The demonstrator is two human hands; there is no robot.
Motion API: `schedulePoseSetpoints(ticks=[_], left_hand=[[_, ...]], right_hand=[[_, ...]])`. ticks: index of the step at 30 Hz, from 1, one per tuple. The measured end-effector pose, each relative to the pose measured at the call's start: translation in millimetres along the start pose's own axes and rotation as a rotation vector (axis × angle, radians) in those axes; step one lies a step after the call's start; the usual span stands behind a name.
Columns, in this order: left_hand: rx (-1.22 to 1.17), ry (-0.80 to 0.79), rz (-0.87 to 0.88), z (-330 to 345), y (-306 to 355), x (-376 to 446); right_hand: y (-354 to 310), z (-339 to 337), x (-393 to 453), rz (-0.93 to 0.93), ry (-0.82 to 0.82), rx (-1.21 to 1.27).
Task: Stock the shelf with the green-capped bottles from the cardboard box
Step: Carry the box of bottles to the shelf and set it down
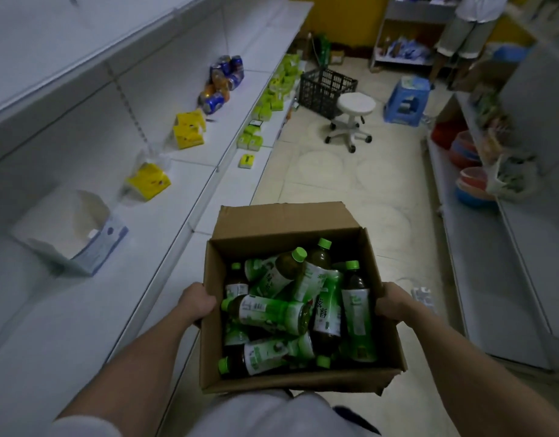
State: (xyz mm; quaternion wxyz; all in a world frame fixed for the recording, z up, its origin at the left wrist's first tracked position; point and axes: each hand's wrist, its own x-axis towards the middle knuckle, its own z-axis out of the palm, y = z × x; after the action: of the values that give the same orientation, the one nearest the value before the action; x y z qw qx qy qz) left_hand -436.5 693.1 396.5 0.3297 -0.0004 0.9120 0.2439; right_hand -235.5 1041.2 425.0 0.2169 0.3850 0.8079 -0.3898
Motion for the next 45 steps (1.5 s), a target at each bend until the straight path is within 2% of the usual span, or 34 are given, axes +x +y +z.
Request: schedulePoseSetpoints(ticks=[7,13,17,23,28,33,38,45], left_hand=[[0.105,-0.091,0.043,-21.2,136.8,114.9],[0.162,-0.120,0.016,-2.1,237.7,191.0],[0.133,-0.038,-0.015,9.1,309.1,224.1],[0.041,0.072,0.047,-4.5,432.9,278.7],[0.010,0.031,-0.029,6.7,488.5,322.5],[0.045,0.040,-0.044,1.5,549.0,419.7],[0.045,0.029,0.005,-17.4,631.3,514.3],[0.025,-0.014,-0.080,-35.3,692.5,602.3]], right_hand=[[-19.9,-87.0,91.4,0.113,-0.051,0.094],[-11.8,-153.9,199.2,0.146,-0.115,0.125],[-21.8,-227.4,273.6,0.060,-0.049,0.027],[-61.9,-361.6,365.1,-0.043,0.075,-0.023],[-85.6,-414.7,446.7,-0.104,0.058,-0.081],[-106.4,-447.0,543.1,-0.039,0.026,-0.062],[-154.3,-520.9,638.5,-0.019,0.049,-0.061],[-202.7,-572.5,731.6,-0.012,-0.008,-0.080]])
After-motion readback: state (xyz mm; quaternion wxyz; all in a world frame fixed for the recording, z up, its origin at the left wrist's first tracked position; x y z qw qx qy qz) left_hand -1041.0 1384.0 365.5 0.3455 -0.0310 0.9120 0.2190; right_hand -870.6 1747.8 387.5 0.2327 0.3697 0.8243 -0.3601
